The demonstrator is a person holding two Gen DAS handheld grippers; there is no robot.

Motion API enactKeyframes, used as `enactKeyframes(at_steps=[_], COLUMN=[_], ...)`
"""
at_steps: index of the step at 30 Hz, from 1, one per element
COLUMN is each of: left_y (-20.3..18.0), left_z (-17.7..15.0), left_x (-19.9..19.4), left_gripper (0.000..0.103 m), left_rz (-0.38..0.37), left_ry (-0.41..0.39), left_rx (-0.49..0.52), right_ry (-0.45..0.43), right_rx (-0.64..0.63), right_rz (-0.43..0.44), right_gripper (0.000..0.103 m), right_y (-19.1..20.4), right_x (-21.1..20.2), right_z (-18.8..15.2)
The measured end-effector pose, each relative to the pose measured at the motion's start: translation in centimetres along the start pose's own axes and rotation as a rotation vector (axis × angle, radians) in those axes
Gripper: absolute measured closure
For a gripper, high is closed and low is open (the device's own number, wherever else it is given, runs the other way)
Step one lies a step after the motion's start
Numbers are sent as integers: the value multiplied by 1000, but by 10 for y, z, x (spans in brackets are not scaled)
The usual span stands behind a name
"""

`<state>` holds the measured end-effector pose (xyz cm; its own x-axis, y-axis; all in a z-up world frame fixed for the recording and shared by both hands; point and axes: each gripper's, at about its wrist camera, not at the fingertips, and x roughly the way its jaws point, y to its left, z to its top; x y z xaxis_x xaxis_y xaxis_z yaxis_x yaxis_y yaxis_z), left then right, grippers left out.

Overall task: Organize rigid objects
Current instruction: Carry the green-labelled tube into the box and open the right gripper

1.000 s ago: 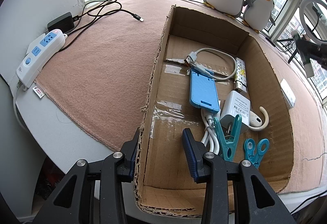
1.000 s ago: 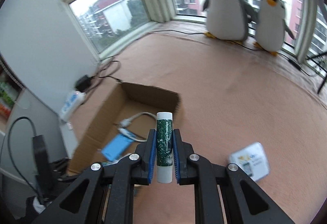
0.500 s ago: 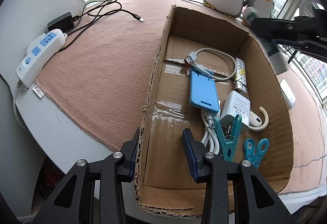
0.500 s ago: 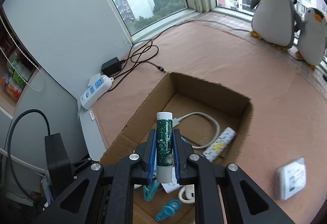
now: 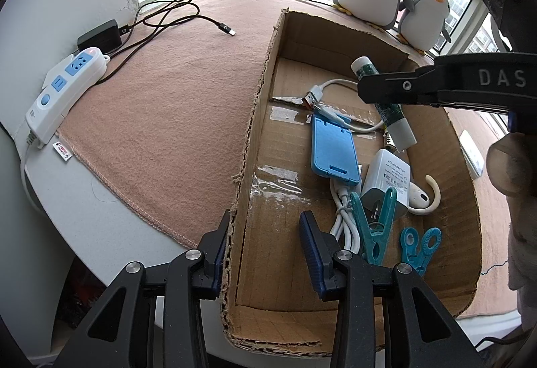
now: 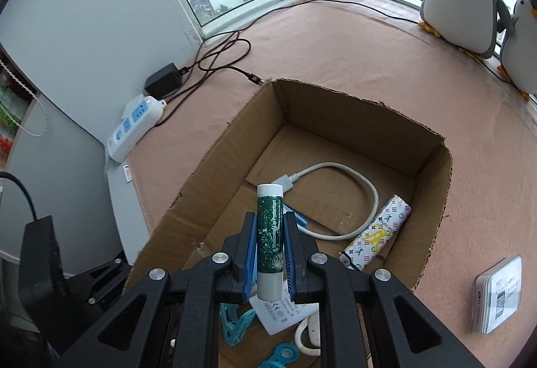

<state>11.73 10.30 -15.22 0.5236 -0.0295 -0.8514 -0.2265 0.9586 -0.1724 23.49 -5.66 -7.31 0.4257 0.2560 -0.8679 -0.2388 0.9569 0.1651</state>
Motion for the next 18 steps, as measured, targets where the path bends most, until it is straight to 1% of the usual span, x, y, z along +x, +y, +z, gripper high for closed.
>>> enactKeyframes(at_steps=[2, 4, 6, 7, 10, 12, 14, 18], left_y=[0, 0, 0, 0, -1, -1, -2, -2], left_z=[0, 0, 0, 0, 0, 0, -1, -1], left_x=[0, 0, 0, 0, 0, 1, 1, 1], left_gripper=[63, 63, 63, 63, 63, 63, 63, 63], left_rz=[0, 0, 0, 0, 0, 2, 2, 3], left_ry=[0, 0, 0, 0, 0, -1, -1, -2], left_rx=[0, 0, 0, 0, 0, 0, 0, 0], right_ry=[2, -15, -20, -22, -32, -32, -37, -49], right_rx=[-3, -6, 2, 6, 8, 5, 4, 15], right_rz=[-12, -40, -38, -33, -45, -45, -45, -41], right_gripper=[89, 88, 79, 71, 69, 66, 62, 61], right_y=[0, 0, -2, -3, -4, -4, -4, -7], right_x=[1, -1, -2, -2, -4, -5, -6, -12], right_z=[1, 1, 2, 3, 3, 3, 2, 0])
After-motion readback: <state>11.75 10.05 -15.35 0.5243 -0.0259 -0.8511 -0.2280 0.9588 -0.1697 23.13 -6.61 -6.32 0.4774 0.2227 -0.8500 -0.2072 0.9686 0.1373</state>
